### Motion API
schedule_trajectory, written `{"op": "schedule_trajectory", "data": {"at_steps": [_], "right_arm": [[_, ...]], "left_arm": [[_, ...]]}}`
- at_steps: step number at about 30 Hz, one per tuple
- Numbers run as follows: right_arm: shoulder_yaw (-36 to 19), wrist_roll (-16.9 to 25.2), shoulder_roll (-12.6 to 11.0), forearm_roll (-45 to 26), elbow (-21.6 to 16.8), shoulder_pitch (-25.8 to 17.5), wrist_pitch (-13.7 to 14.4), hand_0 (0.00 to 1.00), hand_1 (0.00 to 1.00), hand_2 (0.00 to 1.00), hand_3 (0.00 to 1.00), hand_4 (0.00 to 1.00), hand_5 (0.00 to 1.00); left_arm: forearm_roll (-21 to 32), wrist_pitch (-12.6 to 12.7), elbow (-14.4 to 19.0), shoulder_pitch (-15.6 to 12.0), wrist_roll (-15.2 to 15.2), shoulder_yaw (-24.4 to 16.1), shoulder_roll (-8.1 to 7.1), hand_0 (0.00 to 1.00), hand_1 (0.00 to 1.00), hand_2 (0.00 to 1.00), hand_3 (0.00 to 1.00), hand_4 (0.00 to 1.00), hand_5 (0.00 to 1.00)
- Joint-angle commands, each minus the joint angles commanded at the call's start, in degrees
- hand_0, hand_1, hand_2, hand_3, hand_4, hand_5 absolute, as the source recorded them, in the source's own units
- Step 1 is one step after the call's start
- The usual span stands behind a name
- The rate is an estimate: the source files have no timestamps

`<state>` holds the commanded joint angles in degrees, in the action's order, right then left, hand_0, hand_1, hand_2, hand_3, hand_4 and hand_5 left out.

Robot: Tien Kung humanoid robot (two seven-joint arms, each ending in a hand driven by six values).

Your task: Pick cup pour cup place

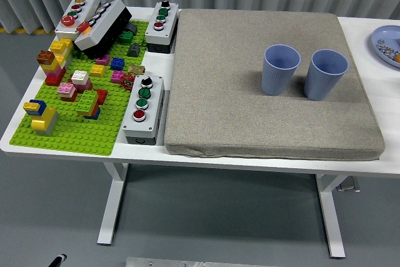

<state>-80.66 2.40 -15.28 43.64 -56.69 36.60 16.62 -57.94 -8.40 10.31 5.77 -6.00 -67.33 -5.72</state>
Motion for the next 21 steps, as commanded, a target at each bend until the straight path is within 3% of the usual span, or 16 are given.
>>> {"op": "schedule_trajectory", "data": {"at_steps": [21], "right_arm": [[-0.16, 0.03, -0.20, 0.16, -0.17, 0.14, -0.02, 0.939, 0.817, 0.805, 0.797, 0.749, 0.998]], "left_arm": [[-0.26, 0.04, 0.00, -0.03, -0.05, -0.07, 0.14, 0.838, 0.819, 0.885, 0.803, 0.635, 0.998]]}}
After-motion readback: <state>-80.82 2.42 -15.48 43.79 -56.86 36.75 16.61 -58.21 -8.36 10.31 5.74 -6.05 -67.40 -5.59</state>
